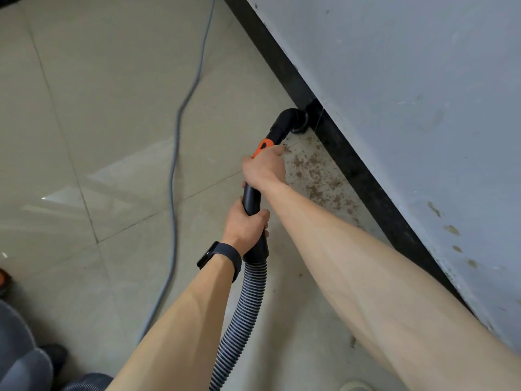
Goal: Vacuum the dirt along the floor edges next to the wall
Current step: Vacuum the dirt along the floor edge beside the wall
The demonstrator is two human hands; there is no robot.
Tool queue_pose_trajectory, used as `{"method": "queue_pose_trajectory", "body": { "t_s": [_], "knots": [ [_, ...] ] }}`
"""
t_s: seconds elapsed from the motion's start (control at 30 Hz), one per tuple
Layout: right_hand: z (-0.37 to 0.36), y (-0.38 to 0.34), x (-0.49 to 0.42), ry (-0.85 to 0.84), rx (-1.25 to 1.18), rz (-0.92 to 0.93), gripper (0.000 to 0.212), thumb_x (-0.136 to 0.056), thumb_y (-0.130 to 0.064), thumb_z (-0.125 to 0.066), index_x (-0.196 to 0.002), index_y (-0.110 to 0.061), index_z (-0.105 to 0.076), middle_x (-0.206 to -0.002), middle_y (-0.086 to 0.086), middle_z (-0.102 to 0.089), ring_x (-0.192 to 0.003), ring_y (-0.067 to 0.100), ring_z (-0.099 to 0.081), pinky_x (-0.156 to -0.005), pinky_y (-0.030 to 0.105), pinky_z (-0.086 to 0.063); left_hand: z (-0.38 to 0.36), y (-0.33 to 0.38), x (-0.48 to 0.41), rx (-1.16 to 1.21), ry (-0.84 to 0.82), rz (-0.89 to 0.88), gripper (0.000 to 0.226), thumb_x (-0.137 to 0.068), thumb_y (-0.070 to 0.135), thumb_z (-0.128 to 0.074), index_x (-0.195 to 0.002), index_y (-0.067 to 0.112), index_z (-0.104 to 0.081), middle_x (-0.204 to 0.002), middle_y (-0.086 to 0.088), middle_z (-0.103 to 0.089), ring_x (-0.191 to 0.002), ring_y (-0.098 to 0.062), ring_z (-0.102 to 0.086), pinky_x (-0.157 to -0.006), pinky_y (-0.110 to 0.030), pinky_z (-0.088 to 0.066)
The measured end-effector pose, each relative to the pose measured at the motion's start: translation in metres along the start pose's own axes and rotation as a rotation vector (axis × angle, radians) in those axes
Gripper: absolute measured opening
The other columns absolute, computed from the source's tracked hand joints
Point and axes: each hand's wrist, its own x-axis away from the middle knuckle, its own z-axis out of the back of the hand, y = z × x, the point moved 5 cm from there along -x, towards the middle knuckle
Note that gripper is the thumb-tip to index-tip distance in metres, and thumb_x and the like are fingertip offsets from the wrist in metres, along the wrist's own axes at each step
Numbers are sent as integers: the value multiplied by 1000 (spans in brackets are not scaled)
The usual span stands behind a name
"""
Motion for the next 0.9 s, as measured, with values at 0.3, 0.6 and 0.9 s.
{"method": "queue_pose_trajectory", "body": {
  "t_s": [0.3, 0.6, 0.9],
  "knots": [
    [-35, -4, 14, -108, -25, 27, 34, -96, -16, -54, -116, -12, -27, -88, 7, -54, -67, 34, -75, -71, 51, -65, 31, -13, 15, -17, 96, -10, 32, -87, 6, -58, -116, 15, -49, -77, -12, -62, -55, -24, -62, -57, -35, -56],
    [-102, 7, 50, -167, 5, 20, 41, -97, -25, -55, -124, -8, -29, -103, 15, -68, -82, 36, -73, -72, 38, -60, 89, -49, 48, -22, 236, 38, 32, -84, 6, -61, -113, 16, -53, -72, -12, -64, -52, -24, -62, -51, -30, -53],
    [-144, 16, 99, -277, -10, 2, 42, -89, -32, -58, -115, -15, -29, -110, 19, -67, -84, 40, -74, -80, 48, -63, 120, -72, 99, 12, 318, 117, 25, -79, 6, -61, -102, 13, -54, -67, -9, -62, -50, -25, -59, -53, -33, -54]
  ]
}}
